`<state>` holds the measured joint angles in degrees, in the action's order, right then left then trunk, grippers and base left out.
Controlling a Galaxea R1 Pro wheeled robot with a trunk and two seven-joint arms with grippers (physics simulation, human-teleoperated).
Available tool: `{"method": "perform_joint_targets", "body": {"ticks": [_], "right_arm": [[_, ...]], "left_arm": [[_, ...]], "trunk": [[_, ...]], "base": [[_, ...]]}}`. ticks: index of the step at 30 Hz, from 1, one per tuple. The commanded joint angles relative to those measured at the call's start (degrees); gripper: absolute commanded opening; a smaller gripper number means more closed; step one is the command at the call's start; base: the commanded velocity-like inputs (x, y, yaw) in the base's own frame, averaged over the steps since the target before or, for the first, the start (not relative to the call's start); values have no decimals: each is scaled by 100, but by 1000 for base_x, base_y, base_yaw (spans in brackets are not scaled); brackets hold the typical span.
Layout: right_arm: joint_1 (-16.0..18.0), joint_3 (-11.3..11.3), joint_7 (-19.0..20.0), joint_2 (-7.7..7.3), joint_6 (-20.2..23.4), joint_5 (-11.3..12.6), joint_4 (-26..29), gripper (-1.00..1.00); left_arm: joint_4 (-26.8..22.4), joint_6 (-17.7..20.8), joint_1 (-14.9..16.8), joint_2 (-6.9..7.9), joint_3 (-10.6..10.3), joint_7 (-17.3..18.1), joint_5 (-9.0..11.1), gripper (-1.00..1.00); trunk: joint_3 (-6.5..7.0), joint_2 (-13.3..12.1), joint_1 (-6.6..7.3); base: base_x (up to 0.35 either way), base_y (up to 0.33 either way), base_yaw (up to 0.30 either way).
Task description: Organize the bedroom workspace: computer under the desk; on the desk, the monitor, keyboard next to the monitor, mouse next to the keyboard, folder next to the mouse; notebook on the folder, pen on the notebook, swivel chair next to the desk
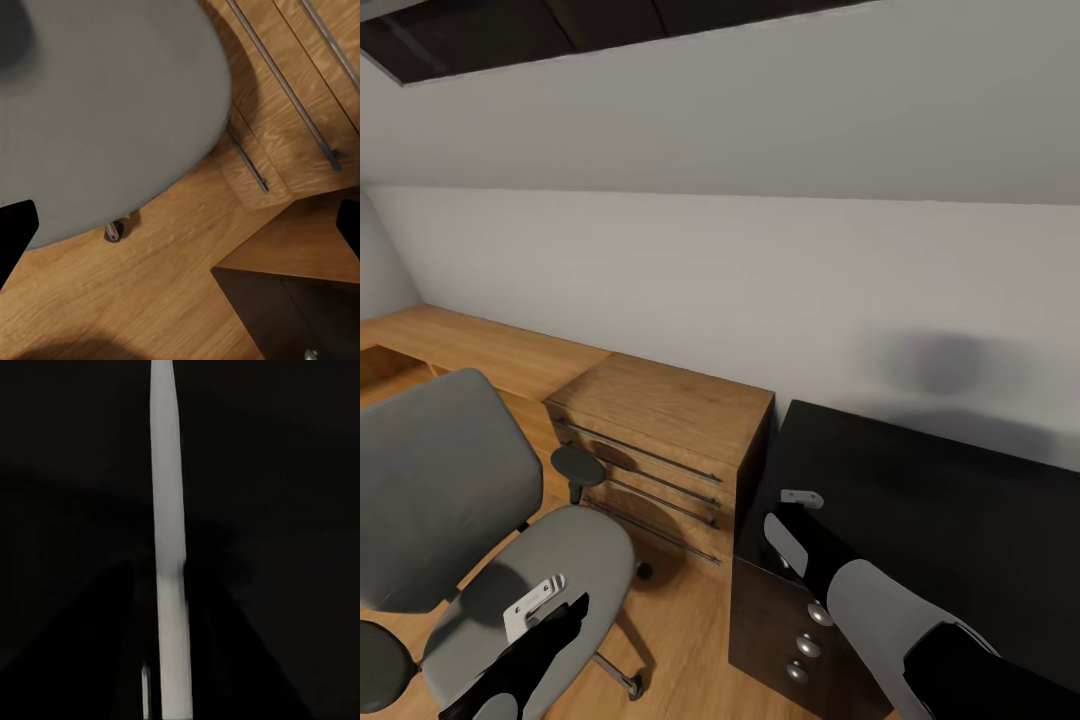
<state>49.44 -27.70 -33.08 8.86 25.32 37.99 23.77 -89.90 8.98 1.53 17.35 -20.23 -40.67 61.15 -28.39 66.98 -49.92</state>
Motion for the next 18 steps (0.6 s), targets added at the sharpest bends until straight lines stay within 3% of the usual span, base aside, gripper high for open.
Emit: {"method": "perform_joint_targets", "body": {"ticks": [1, 18], "right_arm": [[4, -43, -49, -7, 68, 34, -251, -100], [4, -43, -49, -7, 54, 33, -250, -100]], "left_arm": [[-10, 16, 5, 5, -8, -38, 16, 100], [-10, 16, 5, 5, -8, -38, 14, 100]], "trunk": [[-7, 3, -1], [-7, 3, -1]], "base": [[0, 0, 0], [0, 0, 0]]}}
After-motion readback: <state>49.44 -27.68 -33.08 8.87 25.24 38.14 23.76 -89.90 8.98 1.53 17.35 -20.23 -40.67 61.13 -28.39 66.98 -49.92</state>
